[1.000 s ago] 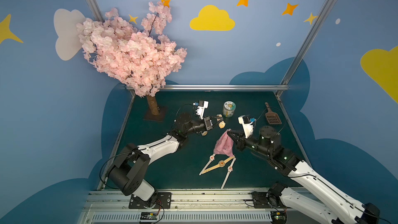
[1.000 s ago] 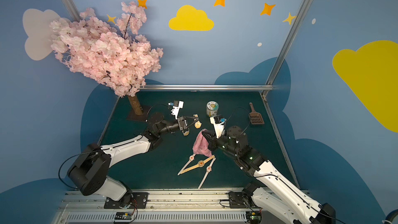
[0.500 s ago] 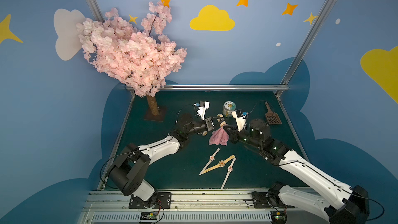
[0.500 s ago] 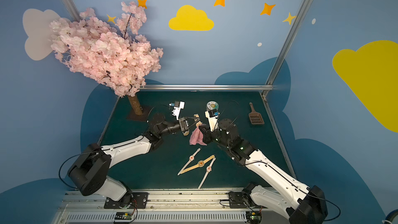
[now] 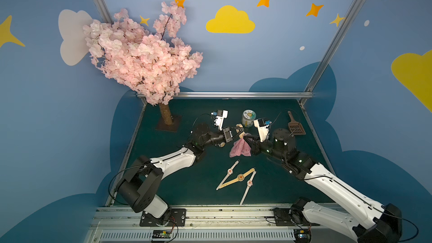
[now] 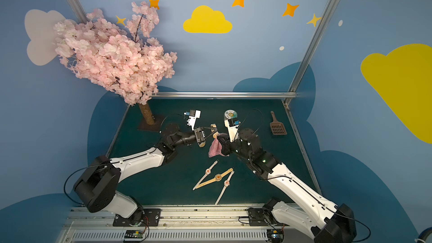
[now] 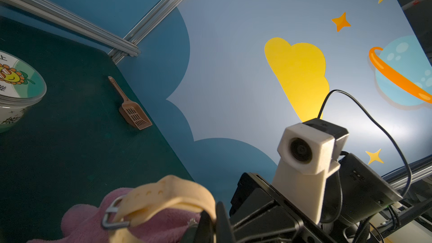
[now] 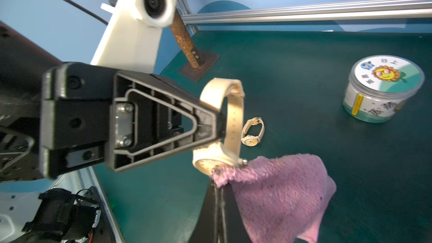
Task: Wipe the watch dial
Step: Wipe the watch.
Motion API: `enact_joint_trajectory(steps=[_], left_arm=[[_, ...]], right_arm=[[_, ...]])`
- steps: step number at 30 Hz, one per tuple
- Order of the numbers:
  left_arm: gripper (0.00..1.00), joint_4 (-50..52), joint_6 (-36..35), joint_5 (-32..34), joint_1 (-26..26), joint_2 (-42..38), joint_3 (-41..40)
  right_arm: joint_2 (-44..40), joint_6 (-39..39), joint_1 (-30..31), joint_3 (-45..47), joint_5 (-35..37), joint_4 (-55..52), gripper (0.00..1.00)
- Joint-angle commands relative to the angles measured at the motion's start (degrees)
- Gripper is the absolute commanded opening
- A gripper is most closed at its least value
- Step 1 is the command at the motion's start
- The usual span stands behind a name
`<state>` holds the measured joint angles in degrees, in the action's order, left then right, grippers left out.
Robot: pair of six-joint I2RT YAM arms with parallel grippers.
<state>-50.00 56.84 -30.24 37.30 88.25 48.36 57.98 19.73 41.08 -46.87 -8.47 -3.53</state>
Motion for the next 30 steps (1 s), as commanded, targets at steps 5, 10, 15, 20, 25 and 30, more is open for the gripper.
enact_joint_trajectory(steps=[5,10,15,20,25,30], left_arm=[[0.03,-1.8,0.1,-2.5,0.7,0.2,-0.6],[0.03,-1.8,0.0,-2.5,0.7,-0.2,-0.9],[0.03,-1.9,0.1,-2.4,0.7,0.1,-1.0],[0.03,-2.9,0.8,-2.4,0.8,0.6,-0.9],[0.03,-3.0,1.0,-2.5,0.7,0.5,-1.1],[0.03,-3.1,1.5,-2.2,0.8,0.2,-1.5]], right_arm=[[2.1,-0.4,0.3,-4.4,5.1,-1.0,0.00],[1.6,1.9,0.2,-4.6,14.2,-5.2,0.00],[0.6,0.8,0.2,-2.2,7.5,0.9,0.00],[2.6,-0.9,1.4,-2.0,-2.9,6.1,0.00],[3.6,-1.7,2.3,-2.7,-3.2,5.8,0.00],[2.8,-0.8,2.2,-3.6,7.7,-1.1,0.00]])
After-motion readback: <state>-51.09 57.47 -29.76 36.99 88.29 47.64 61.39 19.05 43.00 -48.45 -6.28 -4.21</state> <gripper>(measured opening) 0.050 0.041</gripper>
